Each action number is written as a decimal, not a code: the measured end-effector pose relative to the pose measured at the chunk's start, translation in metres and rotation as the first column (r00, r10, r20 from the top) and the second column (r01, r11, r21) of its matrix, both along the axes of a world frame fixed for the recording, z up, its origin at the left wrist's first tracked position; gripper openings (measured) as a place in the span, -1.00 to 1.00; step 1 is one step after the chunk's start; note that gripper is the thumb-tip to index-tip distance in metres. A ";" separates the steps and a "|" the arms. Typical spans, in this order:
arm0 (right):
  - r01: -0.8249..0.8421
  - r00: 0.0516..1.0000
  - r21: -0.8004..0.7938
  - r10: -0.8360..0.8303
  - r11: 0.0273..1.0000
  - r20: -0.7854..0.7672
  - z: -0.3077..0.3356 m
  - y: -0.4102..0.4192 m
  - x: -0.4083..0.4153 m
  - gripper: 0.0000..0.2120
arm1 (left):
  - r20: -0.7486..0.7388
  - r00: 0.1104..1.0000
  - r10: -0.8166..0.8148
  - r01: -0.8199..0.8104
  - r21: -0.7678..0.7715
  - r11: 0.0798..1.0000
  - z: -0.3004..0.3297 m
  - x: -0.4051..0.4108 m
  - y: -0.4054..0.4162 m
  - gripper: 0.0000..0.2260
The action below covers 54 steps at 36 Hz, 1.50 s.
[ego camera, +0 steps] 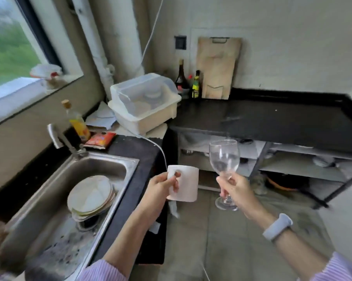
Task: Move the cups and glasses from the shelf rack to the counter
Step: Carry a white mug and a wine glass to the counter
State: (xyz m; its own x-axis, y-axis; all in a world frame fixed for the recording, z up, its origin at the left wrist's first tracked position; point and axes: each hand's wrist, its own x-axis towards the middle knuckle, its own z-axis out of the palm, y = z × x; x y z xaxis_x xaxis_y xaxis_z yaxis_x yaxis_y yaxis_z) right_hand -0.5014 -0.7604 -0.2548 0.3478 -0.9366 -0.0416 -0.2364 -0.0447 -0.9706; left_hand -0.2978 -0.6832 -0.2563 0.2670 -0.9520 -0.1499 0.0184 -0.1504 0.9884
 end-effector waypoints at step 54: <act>0.392 0.886 0.046 -0.364 0.919 -0.286 -0.148 -0.839 -0.217 -0.89 | 0.146 0.988 0.048 -0.043 -0.039 0.998 -0.139 -0.234 -0.891 -0.86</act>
